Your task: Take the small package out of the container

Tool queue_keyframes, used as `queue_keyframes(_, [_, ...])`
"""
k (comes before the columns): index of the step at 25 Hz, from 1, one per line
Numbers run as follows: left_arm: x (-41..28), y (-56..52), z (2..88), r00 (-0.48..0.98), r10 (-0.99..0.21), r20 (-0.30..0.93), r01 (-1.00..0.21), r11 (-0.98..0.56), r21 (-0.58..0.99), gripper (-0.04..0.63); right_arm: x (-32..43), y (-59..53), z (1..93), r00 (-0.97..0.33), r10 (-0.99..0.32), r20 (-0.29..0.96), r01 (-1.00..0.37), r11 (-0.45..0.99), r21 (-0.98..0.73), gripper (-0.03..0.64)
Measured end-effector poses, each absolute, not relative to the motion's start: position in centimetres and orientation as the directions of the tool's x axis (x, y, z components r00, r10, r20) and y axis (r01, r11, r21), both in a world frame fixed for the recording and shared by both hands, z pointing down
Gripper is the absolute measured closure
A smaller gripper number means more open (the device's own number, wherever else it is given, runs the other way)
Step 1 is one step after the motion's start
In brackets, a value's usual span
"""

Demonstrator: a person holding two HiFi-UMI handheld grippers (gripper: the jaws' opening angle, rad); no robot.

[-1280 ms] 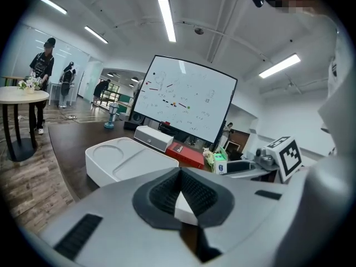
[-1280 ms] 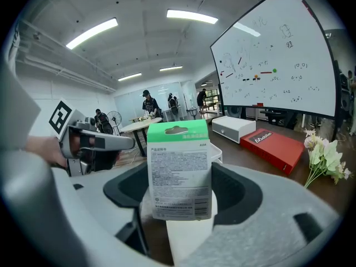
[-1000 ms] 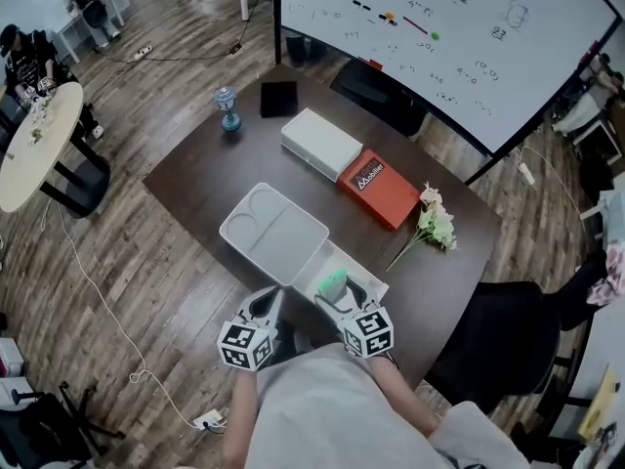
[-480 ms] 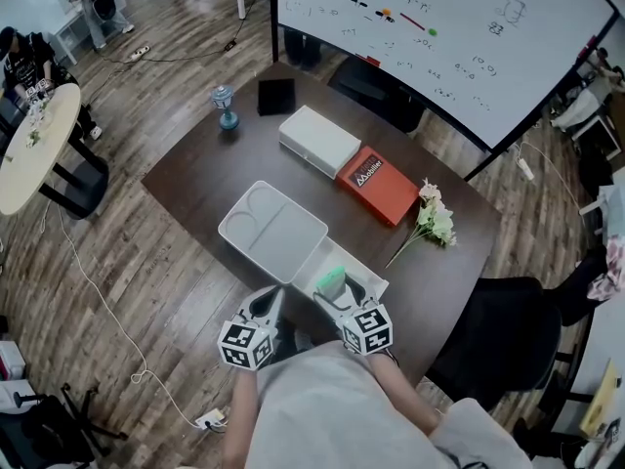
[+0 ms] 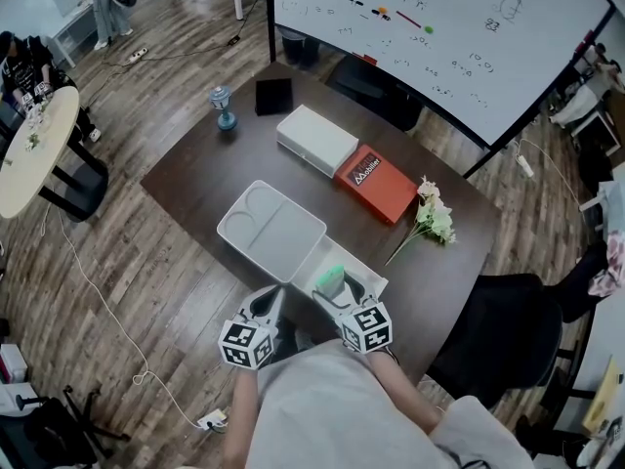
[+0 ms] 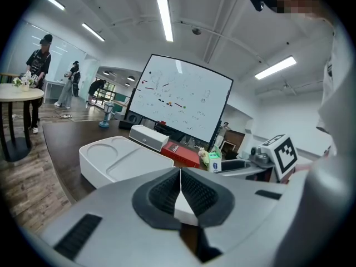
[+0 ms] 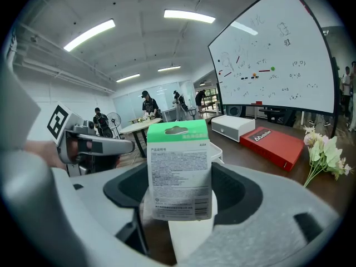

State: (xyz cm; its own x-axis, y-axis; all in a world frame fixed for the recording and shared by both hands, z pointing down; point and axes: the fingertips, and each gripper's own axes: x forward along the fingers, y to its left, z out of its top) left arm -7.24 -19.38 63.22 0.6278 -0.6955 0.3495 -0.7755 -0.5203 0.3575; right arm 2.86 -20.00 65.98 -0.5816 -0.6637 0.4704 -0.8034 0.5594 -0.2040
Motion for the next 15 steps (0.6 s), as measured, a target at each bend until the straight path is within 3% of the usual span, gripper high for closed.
queue_keyframes(15, [-7.3,-19.26,63.79,0.628,-0.691,0.358,-0.776,-0.519,0.359,0.589,3.2,-20.08,66.27,-0.575,-0.674,0.463,-0.811,0.543,-0.218,0.262])
